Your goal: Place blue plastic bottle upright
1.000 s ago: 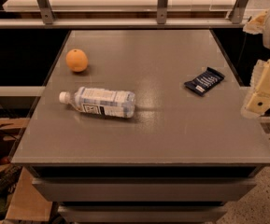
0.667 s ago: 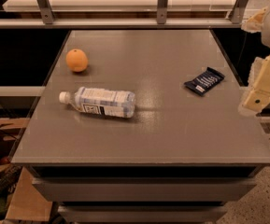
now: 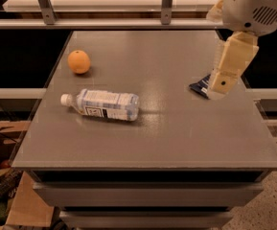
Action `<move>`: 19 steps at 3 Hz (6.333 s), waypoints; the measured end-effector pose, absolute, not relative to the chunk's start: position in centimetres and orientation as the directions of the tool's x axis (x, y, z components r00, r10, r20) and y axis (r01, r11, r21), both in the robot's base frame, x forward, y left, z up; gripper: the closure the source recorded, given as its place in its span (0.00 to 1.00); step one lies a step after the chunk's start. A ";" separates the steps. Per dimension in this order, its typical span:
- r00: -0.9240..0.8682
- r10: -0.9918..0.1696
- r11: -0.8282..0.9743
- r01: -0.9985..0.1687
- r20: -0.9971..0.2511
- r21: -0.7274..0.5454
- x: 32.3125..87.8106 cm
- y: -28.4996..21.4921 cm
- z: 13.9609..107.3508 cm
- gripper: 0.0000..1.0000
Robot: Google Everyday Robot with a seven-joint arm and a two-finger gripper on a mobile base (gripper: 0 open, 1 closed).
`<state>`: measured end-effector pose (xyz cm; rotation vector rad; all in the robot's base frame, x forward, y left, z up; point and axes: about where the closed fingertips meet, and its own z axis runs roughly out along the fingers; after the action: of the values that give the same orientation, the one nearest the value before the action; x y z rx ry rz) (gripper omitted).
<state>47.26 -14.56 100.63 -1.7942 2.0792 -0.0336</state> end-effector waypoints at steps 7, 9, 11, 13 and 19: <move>-0.055 -0.981 0.091 -0.979 -0.188 -0.183 49.9 0.5 96.5 0.00; -0.028 -0.990 0.046 -0.991 -0.136 -0.126 51.7 5.5 92.1 0.00; -0.078 -0.986 0.089 -0.994 -0.148 -0.071 53.0 8.9 87.9 0.00; -0.122 -0.981 0.128 -0.991 -0.149 -0.030 52.8 11.2 84.6 0.00; -0.001 -0.907 0.047 -0.994 -0.420 -0.101 51.3 11.6 92.4 1.00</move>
Offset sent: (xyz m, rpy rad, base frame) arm 0.0212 0.1291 -0.0506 0.0792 0.2323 -0.0976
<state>51.27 11.57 92.40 -1.9129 1.9616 0.3188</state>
